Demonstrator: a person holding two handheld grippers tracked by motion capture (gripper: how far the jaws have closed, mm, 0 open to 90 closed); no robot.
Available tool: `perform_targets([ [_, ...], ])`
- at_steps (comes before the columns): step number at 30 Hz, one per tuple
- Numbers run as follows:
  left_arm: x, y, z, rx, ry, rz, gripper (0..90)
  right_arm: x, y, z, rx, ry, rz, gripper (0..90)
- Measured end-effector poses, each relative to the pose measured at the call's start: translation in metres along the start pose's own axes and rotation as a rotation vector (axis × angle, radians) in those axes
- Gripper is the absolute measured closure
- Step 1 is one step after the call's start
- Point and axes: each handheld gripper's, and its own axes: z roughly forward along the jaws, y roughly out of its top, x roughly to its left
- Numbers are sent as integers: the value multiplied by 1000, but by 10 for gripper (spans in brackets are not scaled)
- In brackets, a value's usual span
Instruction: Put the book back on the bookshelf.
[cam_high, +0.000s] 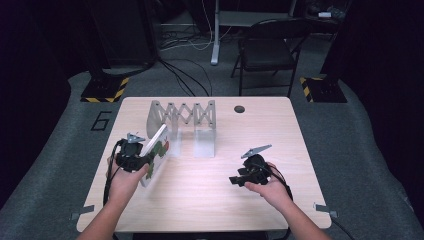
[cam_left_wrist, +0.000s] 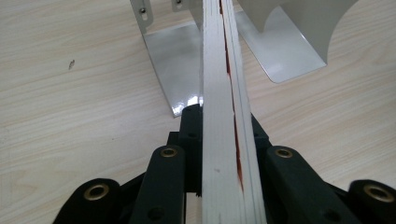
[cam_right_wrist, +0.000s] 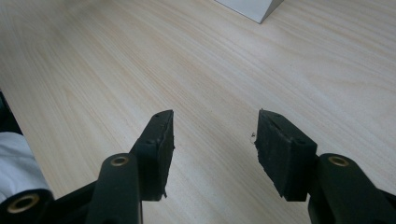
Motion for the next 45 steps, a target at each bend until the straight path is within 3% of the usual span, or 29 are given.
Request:
perform_targets([
  [21, -2, 21, 24, -16, 60, -58, 761, -1, -1, -3, -6, -10, -8, 469],
  [32, -4, 28, 37, 2, 103, -77, 761, -3, -4, -5, -23, -9, -11, 469],
  [34, -4, 28, 40, 7, 108, -84, 761, -3, -6, -6, -18, -10, 9, 469],
  [36, -3, 29, 42, 6, 118, -94, 761, -4, -7, -5, -21, -16, -7, 469],
  [41, -3, 31, 48, -2, 130, -105, 760, -3, -8, -3, -24, -11, 22, 469],
  [45, -3, 32, 52, 12, 134, -97, 761, -4, -7, -3, -25, -1, 11, 469],
])
